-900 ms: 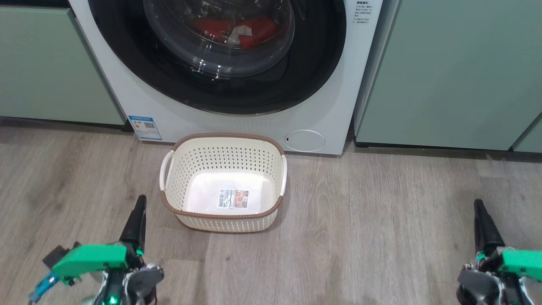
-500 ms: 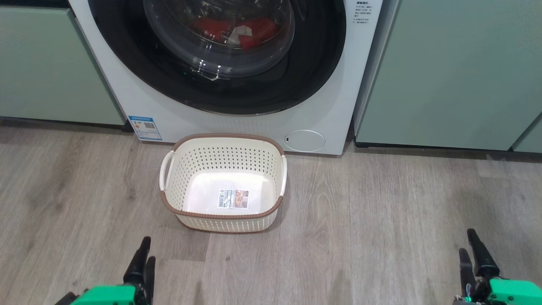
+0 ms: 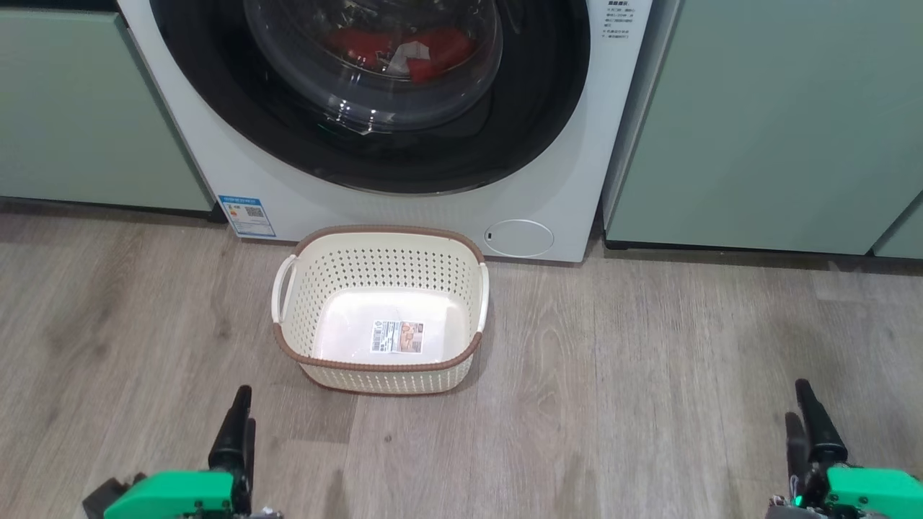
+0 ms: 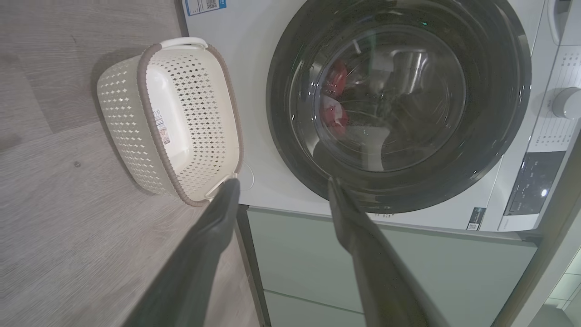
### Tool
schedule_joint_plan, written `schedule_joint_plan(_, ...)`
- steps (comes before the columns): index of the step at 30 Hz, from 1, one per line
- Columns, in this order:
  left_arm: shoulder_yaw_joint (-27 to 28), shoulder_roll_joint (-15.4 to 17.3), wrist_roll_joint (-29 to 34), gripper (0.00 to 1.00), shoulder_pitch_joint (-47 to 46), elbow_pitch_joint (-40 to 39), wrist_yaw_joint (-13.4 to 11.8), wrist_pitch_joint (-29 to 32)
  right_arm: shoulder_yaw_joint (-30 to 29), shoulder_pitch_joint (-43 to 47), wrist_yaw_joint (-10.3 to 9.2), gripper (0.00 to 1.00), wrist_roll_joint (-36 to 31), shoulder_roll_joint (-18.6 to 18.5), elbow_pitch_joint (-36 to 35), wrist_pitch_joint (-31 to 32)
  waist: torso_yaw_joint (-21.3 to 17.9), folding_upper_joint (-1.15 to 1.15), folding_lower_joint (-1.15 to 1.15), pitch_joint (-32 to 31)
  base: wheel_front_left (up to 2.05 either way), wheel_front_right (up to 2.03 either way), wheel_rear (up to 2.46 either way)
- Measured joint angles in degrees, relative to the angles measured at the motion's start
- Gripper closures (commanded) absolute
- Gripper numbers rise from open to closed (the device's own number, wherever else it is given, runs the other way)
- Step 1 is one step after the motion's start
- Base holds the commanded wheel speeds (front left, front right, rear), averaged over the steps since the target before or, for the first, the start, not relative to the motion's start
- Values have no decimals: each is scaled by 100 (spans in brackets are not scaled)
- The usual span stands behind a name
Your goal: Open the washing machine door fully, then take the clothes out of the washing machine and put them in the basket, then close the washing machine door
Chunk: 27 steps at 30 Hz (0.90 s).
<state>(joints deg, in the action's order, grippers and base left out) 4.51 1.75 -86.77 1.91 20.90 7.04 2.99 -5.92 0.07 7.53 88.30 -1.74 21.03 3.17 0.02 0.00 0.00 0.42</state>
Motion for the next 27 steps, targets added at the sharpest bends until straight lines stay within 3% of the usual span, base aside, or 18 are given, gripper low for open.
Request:
schedule_joint_plan(16,9,2,1340,0,-108,-387,-2,-260,94,-70,0,0,-1225,0,-339,-256,14,0,0,29,0,0,0)
schedule_joint_plan(27,-168,3,2466,0,-172,-644,-223,-410,193,-126,0,0,-2346,0,-568,-453,21,0,0,63,0,0,0)
